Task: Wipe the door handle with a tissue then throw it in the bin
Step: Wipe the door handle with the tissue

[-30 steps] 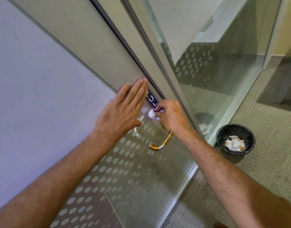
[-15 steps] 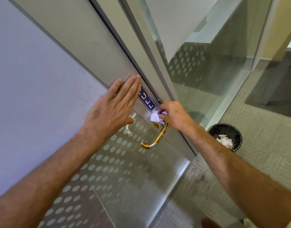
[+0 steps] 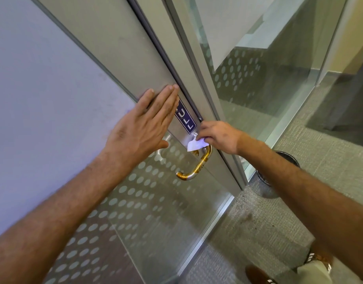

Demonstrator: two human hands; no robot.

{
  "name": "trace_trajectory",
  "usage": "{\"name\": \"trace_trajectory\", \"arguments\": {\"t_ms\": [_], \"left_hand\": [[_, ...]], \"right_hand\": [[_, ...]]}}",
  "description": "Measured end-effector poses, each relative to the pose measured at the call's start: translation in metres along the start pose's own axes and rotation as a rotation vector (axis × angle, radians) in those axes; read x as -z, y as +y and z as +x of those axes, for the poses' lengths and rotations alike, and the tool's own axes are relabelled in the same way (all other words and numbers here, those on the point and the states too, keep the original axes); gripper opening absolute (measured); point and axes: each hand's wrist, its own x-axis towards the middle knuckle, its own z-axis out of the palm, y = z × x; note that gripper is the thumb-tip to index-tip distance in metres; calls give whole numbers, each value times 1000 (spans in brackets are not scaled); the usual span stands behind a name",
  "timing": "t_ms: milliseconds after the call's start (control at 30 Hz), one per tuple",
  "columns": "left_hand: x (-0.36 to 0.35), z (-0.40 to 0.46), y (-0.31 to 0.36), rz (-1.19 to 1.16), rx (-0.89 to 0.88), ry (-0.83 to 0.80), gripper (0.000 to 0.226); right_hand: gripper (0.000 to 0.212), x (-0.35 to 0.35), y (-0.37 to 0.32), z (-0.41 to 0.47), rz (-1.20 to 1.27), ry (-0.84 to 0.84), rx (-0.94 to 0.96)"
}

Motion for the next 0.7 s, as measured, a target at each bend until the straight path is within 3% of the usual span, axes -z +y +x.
{"name": "trace_trajectory", "arguments": {"t_ms": [200, 433, 567, 700], "left_hand": [[3, 0, 1, -3, 1, -6, 118], [3, 0, 0, -12, 7, 1, 119], [2, 0, 1, -4, 6, -5, 119], [-1, 0, 1, -3, 7, 20, 118]], "right_hand": [[25, -2, -4, -9, -78, -77, -22], [21, -34, -20, -34, 154, 167, -205], [18, -26, -4, -35, -45, 169, -61], [19, -30, 0, -38, -14, 150, 5]]}}
